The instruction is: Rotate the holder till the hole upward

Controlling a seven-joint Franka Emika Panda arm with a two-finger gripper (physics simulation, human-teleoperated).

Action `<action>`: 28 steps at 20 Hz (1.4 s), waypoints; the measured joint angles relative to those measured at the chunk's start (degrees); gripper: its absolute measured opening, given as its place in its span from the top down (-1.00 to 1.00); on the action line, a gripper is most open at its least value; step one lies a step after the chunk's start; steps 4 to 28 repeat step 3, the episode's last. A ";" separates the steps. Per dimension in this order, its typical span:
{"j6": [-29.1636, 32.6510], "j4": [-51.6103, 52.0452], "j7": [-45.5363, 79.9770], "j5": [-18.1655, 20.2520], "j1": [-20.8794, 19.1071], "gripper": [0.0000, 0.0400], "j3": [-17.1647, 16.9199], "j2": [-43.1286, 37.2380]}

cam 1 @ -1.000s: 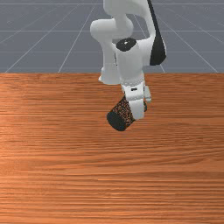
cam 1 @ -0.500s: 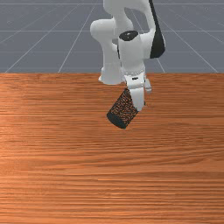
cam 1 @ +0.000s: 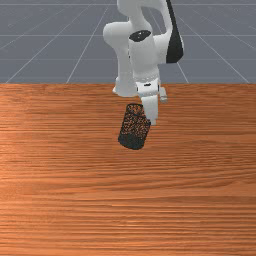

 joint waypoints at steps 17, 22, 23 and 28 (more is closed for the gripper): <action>1.06 -2.38 1.00 -1.29 0.36 -1.00 -0.29 -5.72; 1.06 -2.38 1.00 -1.29 0.36 -1.00 -0.29 -5.72; 1.06 -2.38 1.00 -1.29 0.36 -1.00 -0.29 -5.72; 1.06 -2.38 1.00 -1.29 0.36 -1.00 -0.29 -5.72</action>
